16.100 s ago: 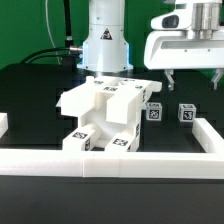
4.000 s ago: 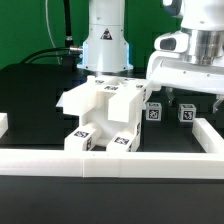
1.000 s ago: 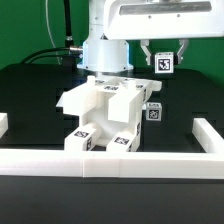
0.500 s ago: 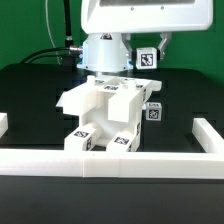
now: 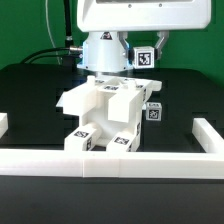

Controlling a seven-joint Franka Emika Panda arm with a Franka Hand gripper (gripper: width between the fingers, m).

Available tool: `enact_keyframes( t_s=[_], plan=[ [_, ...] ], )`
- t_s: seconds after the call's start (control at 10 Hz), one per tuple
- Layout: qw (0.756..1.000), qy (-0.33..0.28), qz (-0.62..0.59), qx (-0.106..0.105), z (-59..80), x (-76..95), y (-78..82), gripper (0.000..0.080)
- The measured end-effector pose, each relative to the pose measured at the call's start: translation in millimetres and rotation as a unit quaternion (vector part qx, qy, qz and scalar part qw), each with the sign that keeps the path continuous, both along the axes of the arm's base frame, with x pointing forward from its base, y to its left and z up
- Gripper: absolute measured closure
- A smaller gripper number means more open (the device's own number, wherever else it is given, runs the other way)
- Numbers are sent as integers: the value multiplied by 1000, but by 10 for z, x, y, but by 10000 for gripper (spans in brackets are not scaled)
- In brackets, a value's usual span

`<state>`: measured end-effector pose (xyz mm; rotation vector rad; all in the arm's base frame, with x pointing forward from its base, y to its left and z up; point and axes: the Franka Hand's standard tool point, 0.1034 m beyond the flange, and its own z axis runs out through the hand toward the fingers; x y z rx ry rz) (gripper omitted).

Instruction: Assemble chair

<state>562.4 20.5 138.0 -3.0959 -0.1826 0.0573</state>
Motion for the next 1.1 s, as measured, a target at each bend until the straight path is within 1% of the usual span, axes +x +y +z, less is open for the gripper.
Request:
enact_keyframes(
  t_s=[0.2, 0.3, 0.8, 1.1],
  plan=[
    [1000, 6, 27, -3, -47, 148, -97, 515],
    [1000, 6, 28, -2, -46, 133, -78, 515],
    [999, 9, 32, -5, -101, 125, -90, 515],
    [999, 16, 31, -6, -139, 152, -116, 515]
  ],
)
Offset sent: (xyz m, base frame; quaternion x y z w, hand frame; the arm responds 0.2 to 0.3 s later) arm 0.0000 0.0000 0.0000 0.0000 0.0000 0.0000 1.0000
